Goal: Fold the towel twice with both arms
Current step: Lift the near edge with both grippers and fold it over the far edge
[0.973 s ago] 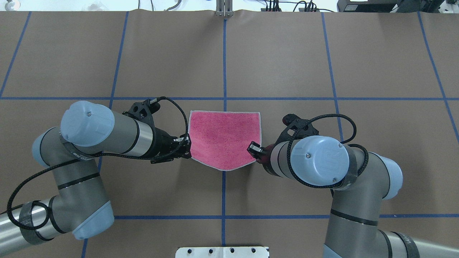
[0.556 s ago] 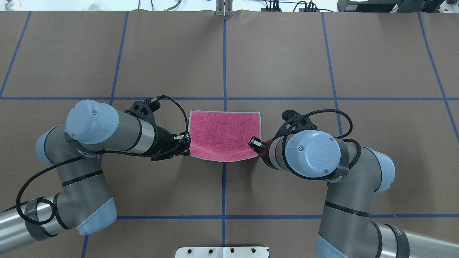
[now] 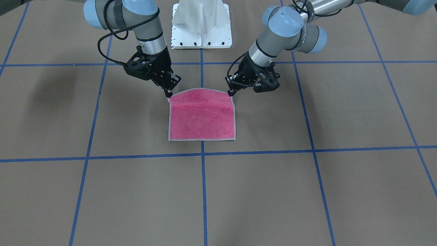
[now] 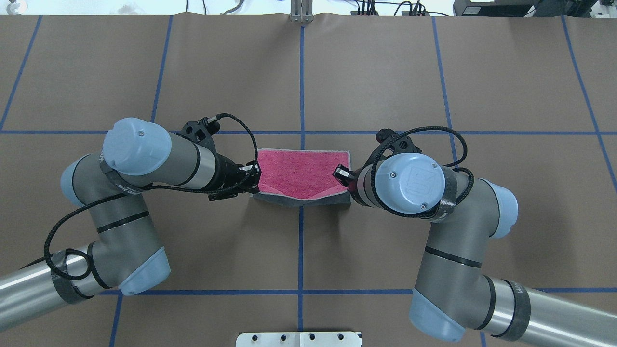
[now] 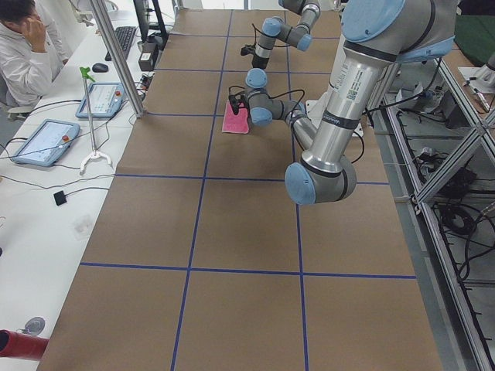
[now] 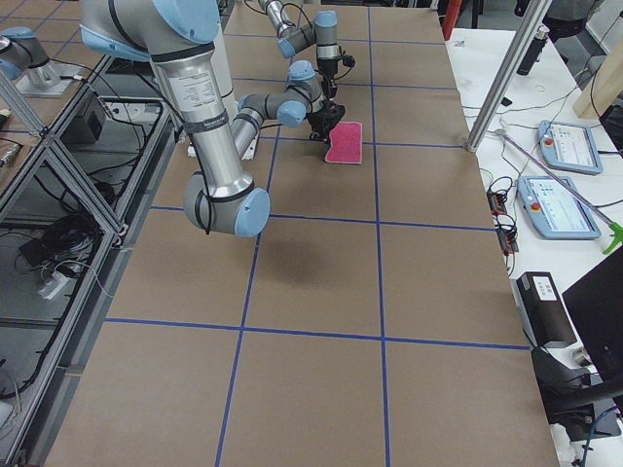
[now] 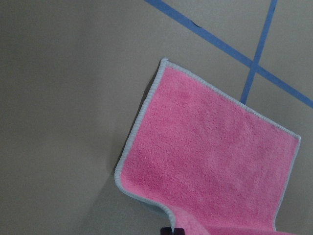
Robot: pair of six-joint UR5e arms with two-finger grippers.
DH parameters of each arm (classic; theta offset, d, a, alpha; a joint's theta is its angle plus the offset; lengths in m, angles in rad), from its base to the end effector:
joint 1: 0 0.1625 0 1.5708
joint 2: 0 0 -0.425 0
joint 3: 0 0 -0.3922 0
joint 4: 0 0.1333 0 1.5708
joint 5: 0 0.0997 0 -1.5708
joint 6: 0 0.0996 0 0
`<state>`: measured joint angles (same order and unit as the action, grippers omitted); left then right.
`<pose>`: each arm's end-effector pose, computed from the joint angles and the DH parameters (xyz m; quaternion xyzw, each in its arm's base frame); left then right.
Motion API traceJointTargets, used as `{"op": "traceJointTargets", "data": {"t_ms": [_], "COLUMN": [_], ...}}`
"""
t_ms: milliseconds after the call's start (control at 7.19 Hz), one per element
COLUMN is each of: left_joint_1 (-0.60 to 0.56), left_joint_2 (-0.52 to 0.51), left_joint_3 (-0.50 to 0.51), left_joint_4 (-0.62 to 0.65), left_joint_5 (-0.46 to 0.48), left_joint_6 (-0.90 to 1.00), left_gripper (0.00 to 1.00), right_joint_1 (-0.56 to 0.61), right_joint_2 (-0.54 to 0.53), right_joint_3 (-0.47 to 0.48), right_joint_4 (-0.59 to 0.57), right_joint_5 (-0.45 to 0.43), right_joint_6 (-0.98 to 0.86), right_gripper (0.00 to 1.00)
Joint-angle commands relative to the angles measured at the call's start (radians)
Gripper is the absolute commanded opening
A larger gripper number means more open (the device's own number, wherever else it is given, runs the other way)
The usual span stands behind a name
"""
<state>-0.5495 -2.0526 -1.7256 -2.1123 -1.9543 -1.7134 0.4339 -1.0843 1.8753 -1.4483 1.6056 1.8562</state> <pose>0.4920 -0.4139 0.2492 -0.0450 0.5662 -0.1772 0.8038 -0.5027 -0.3760 0.2412 0.0171 -0.4409 0.3086 0.8426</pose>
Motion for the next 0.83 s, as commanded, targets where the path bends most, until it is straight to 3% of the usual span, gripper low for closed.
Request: {"op": "traceJointTargets", "data": {"t_ms": [0, 695], "left_joint_1": [-0.029, -0.037], "left_joint_2": [-0.041, -0.078], "left_joint_3": [0.052, 0.133], "left_joint_4": [0.0, -0.006], "left_joint_5": [0.0, 0.028], "left_joint_6": [0.0, 0.008], "left_gripper": [0.0, 0.0], "right_joint_1": [0.022, 0.052], "right_joint_2": [0.02, 0.038], "right_joint_3": [-0.031, -0.094], "right_joint_4": [-0.001, 0.006], "right_joint_5": [0.0, 0.002], "right_joint_6": [-0.009, -0.034], "right_gripper": [0.0, 0.0]}}
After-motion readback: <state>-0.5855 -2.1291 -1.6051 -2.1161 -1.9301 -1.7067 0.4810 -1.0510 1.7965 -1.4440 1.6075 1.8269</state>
